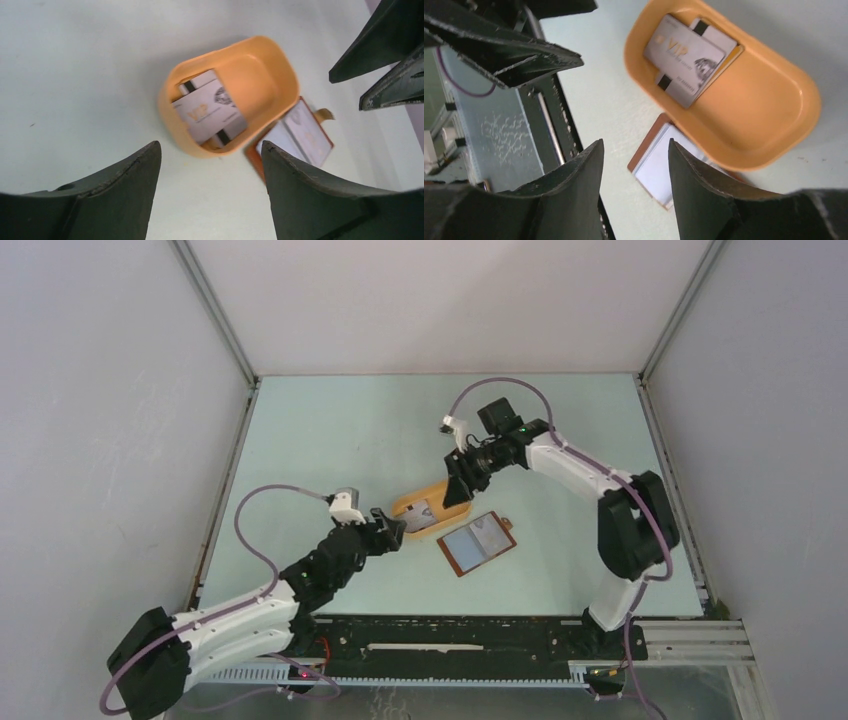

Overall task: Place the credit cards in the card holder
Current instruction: Turn over the card slot in the card holder, then pick up the credit card from the storage box.

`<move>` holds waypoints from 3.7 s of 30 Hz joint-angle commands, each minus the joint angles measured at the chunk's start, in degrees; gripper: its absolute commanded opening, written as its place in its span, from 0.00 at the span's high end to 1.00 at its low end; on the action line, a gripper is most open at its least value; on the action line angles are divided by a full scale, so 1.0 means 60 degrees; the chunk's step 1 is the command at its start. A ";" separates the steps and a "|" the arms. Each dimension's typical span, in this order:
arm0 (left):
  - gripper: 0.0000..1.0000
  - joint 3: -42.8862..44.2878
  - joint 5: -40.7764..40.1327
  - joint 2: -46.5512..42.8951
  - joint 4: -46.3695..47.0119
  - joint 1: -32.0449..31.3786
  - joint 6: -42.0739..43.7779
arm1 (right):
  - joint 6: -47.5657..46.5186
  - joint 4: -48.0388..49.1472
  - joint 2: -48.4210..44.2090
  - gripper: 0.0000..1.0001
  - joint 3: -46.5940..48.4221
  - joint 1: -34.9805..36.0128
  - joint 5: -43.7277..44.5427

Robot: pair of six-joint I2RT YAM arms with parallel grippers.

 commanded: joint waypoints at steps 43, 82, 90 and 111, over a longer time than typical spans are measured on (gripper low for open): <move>0.65 0.0001 0.2090 0.3223 0.2340 0.1352 -0.1545 | 0.4732 0.2813 0.4076 0.37 0.1226 0.1519 0.2006; 0.32 -0.0155 0.1681 0.0028 -0.0145 0.2670 -0.0174 | 0.5517 0.3566 0.3366 0.41 0.1066 0.1036 0.0052; 0.39 0.0744 0.1935 0.1727 0.0167 0.3177 0.0423 | 0.5385 0.3401 0.3391 0.41 0.1159 0.0882 0.0343; 0.73 0.1007 0.2857 0.2720 0.0279 0.3271 -0.0314 | 0.5233 0.3034 0.4274 0.38 0.2125 0.0992 0.1727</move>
